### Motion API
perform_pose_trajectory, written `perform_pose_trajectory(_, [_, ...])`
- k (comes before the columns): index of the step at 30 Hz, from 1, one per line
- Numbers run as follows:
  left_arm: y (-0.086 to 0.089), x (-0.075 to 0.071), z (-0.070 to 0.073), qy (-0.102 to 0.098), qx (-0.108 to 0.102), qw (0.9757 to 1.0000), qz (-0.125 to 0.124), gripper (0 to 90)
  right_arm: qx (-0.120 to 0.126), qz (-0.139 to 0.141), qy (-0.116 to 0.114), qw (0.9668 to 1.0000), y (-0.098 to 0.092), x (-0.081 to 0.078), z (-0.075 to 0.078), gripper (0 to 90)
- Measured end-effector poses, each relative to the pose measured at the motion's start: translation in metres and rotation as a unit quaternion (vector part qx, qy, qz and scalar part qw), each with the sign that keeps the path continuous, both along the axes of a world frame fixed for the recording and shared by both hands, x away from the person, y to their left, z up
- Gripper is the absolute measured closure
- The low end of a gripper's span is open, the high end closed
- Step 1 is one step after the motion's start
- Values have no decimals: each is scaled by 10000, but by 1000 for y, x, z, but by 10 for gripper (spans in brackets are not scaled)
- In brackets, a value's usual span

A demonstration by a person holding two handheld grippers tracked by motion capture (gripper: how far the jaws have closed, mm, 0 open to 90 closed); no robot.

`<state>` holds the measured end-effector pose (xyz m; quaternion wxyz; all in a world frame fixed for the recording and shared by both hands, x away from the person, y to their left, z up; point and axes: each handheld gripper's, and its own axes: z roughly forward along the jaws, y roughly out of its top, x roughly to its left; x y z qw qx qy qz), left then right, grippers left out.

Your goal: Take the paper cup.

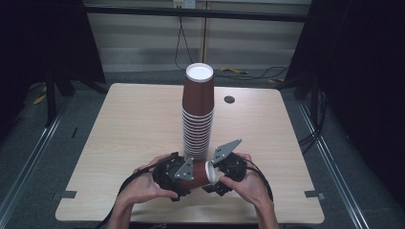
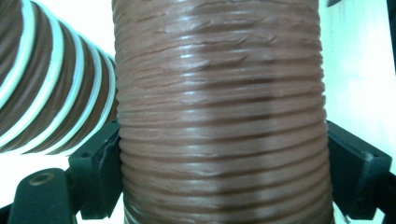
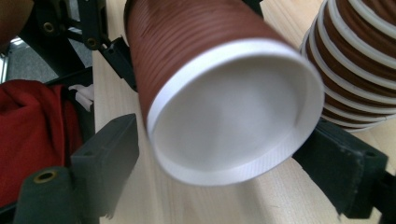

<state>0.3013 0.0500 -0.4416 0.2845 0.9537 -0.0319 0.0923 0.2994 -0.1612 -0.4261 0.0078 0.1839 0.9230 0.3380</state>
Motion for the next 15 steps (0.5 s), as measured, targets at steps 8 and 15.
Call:
perform_pose_trajectory(8, [-6, -6, -2, -76, 94, 9999, -11, 139, -57, 215, 109, 9997, 7, 1, 1, 153])
perform_pose_trajectory(15, [-9, -7, -4, -119, 344, 9992, -157, 137, -135, 331, 85, 9993, 11, 3, -1, 156])
